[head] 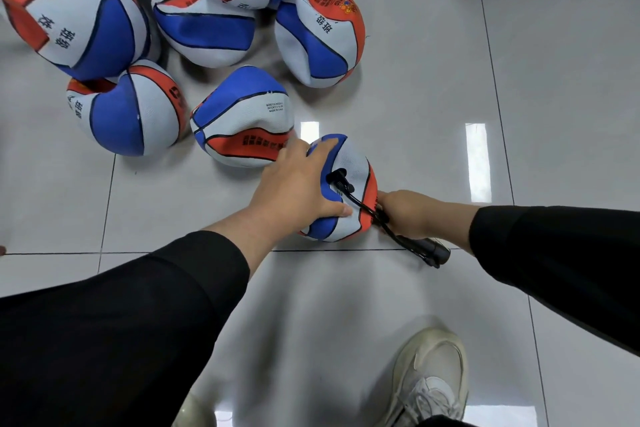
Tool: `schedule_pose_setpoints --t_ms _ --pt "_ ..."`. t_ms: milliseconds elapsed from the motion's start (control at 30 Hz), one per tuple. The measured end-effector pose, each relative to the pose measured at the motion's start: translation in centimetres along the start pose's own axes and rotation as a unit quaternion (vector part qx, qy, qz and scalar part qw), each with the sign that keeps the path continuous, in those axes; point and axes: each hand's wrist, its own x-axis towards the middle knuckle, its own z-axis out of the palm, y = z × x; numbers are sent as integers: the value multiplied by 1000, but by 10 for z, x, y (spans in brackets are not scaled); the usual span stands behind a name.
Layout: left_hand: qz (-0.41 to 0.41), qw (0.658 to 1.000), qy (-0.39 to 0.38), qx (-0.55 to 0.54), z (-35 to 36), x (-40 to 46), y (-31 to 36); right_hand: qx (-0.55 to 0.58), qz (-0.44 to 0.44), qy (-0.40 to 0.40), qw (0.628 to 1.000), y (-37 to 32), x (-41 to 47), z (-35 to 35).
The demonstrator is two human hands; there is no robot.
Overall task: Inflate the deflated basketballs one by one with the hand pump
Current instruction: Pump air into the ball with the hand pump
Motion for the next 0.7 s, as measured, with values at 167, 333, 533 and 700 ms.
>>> schedule_pose_setpoints --t_ms 167,333,533,700 --pt "-37 998 13 -43 -5 -13 -8 113 57 44 991 10 -8 -31" --pt "-95 991 50 -80 -9 -26 -13 378 83 172 906 11 -24 -65" --pt "-153 985 34 -66 -22 -23 -12 429 44 184 884 -4 -55 -87" --pt "-163 986 28 -34 -27 -36 -12 373 58 216 901 -19 -74 -97"
